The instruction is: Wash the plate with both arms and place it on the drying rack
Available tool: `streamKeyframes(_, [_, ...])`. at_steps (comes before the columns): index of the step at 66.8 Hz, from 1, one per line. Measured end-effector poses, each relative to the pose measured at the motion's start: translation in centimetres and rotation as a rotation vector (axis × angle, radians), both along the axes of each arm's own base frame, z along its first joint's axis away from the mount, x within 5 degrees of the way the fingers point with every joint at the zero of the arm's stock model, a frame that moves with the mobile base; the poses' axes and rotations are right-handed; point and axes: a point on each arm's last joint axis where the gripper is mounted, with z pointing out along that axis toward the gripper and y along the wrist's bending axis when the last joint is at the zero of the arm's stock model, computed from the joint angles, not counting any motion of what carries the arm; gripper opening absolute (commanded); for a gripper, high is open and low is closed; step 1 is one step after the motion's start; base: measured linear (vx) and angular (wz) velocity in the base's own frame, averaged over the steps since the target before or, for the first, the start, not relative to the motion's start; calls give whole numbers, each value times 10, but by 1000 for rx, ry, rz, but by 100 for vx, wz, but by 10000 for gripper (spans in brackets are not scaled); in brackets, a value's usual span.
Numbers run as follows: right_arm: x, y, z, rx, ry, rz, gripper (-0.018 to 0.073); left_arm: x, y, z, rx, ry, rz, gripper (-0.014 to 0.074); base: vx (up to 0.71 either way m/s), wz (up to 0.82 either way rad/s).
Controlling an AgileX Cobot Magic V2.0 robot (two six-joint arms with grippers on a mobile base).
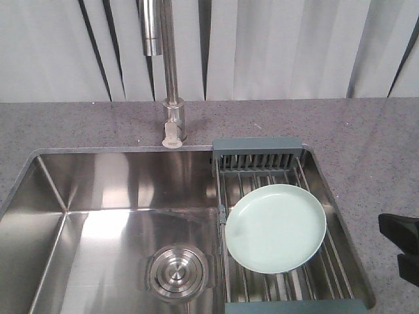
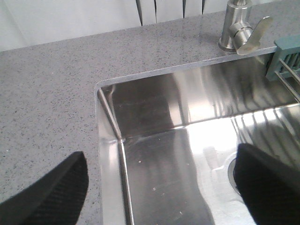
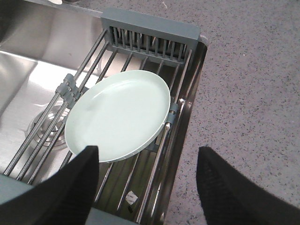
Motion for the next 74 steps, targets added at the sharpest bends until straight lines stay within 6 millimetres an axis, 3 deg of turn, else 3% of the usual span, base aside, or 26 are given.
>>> streamKeyframes(14, [0, 0, 0, 0, 1, 0, 438, 32, -4, 12, 24, 46, -12, 578, 0, 0])
streamKeyframes(24, [0, 0, 0, 0, 0, 0, 438, 58, -7, 16, 29, 75, -13, 525, 0, 0])
streamKeyframes(53, [0, 0, 0, 0, 0, 0, 438, 145, -18, 0, 44, 213, -24, 351, 0, 0])
streamKeyframes(74, [0, 0, 0, 0, 0, 0, 438, 191, -24, -11, 38, 215, -24, 104, 0, 0])
